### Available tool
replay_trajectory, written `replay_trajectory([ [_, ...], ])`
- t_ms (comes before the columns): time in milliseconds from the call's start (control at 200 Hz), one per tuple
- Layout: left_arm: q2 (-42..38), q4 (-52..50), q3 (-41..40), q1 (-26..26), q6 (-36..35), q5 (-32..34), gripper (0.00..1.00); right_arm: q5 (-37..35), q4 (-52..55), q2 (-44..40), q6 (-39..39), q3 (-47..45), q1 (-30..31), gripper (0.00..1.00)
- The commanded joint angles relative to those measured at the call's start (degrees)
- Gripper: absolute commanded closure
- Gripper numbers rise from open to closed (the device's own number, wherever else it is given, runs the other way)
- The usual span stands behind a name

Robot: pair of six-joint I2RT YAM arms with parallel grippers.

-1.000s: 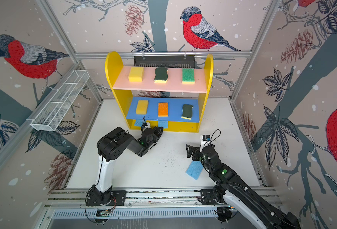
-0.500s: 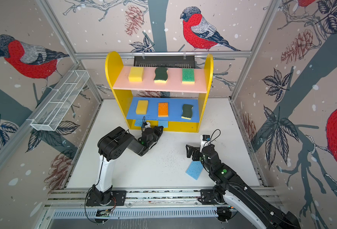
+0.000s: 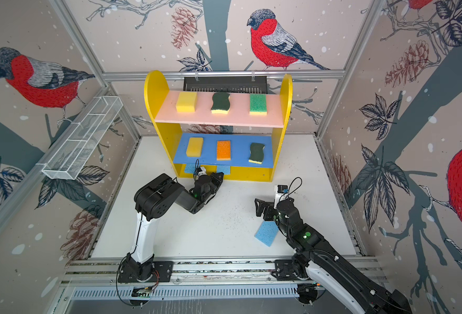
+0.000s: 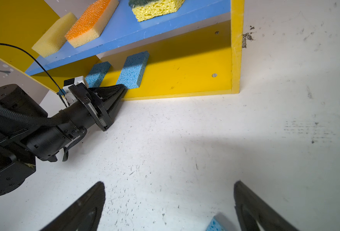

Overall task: Arrange cleaning sponges on a shelf
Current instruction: Move the cleaning sponge to the shelf, then pick up the cleaning sponge from the bottom-right of the table.

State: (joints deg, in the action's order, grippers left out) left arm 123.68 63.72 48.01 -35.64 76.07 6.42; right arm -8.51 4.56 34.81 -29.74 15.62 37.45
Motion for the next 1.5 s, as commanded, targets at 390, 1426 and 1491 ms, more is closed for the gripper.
replay_trajectory([
  [390,-6.7,-6.9,-4.9,-0.2,-5.7,0.5,0.84,-0.9,0.3,0.3,-0.1,1.3,-0.1,0.0],
  [1426,-49.7,-53.4,-16.4,-3.0,-39.3,4.4,0.6,-13.7,18.3,7.2,-22.6,9.6,9.4,0.0],
  [1491,-52.5,-54.4,-17.5,-3.1,-40.8,4.4,0.59,-15.5,21.0,7.5,-25.9,9.8,10.4,0.0],
])
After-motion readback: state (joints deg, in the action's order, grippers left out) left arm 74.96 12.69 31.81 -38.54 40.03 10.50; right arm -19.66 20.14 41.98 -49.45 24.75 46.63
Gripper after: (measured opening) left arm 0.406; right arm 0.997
